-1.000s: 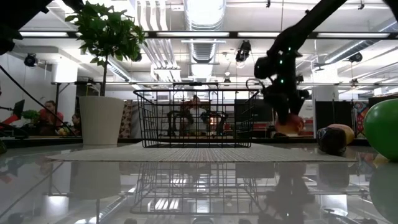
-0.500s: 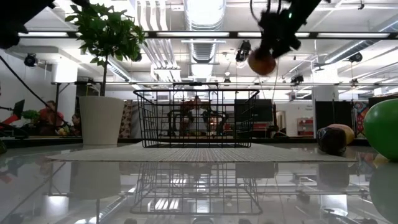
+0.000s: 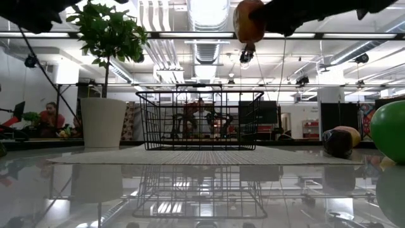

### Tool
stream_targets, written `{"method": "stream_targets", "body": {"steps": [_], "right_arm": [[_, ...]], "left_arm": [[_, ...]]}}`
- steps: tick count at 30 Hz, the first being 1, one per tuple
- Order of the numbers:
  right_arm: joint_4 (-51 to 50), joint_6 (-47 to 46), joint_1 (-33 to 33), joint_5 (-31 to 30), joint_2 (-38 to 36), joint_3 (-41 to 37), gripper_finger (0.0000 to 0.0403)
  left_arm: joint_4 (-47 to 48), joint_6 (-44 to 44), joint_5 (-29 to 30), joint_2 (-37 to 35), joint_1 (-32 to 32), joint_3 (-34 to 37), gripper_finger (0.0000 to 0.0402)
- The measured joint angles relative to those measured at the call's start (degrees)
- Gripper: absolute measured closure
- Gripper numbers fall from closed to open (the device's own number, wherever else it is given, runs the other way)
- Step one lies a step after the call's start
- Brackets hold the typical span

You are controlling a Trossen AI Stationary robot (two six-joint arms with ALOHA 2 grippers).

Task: Build produce basket
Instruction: Put the top red apple into the wire basket

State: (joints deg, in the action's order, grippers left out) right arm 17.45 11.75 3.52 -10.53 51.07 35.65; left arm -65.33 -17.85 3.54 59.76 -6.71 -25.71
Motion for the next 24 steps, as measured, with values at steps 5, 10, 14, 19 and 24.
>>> {"method": "stream_targets", "body": {"steps": [5, 10, 14, 19, 24], "right_arm": [[4.89, 1.49, -2.1, -0.04, 0.52, -3.15, 0.0096], [5.81, 1.77, -2.55, -0.1, 0.59, -4.82, 0.0096], [5.88, 1.99, -2.54, -0.1, 1.63, -4.95, 0.0096], [5.75, 2.05, -2.52, -0.11, 3.46, -4.95, 0.0096], [5.75, 2.34, -2.52, -0.19, 4.97, -4.98, 0.0096]], "left_arm": [[0.22, 0.48, 3.5, 6.58, 0.05, -4.96, 0.0322], [6.82, 5.11, 5.14, 12.02, 1.72, -10.73, 0.025], [22.76, 11.07, 5.23, 15.48, 4.56, -18.57, 0.0202], [35.29, 11.54, 4.07, 21.13, 6.39, -27.88, 0.0169], [39.99, 11.94, 2.22, 24.75, 7.64, -32.49, 0.0147]]}}
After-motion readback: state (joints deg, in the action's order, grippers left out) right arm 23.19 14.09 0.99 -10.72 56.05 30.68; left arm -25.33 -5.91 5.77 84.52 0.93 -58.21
